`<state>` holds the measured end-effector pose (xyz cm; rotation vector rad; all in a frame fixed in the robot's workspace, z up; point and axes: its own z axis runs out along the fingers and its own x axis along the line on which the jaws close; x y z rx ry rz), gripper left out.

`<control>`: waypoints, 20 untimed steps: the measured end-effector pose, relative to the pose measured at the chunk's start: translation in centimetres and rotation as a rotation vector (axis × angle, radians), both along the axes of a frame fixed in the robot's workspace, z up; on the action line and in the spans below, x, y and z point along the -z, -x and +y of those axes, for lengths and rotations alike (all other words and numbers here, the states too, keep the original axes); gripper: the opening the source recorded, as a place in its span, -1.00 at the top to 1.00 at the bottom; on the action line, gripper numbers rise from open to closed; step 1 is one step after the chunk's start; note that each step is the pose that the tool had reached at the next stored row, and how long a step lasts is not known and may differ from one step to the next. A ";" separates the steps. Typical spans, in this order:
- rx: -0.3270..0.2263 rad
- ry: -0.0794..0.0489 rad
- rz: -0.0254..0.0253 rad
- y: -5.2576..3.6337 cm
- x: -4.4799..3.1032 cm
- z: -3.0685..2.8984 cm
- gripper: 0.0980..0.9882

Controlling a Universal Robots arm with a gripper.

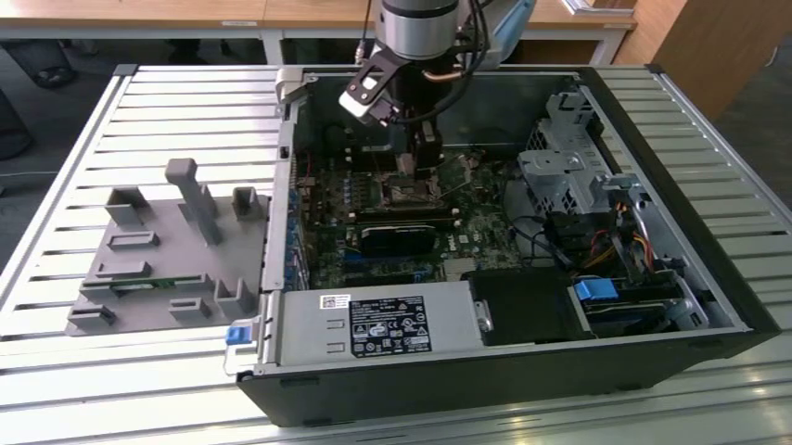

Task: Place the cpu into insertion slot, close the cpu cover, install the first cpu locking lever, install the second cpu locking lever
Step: 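Place the cpu into insertion slot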

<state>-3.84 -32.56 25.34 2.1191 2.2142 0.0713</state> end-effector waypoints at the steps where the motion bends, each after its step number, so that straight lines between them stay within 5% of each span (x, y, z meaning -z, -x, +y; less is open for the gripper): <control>1: 0.000 0.000 0.0000 0.00 0.06 0.02 0.01; 20: 0.010 0.000 -0.0001 0.00 1.16 0.45 0.01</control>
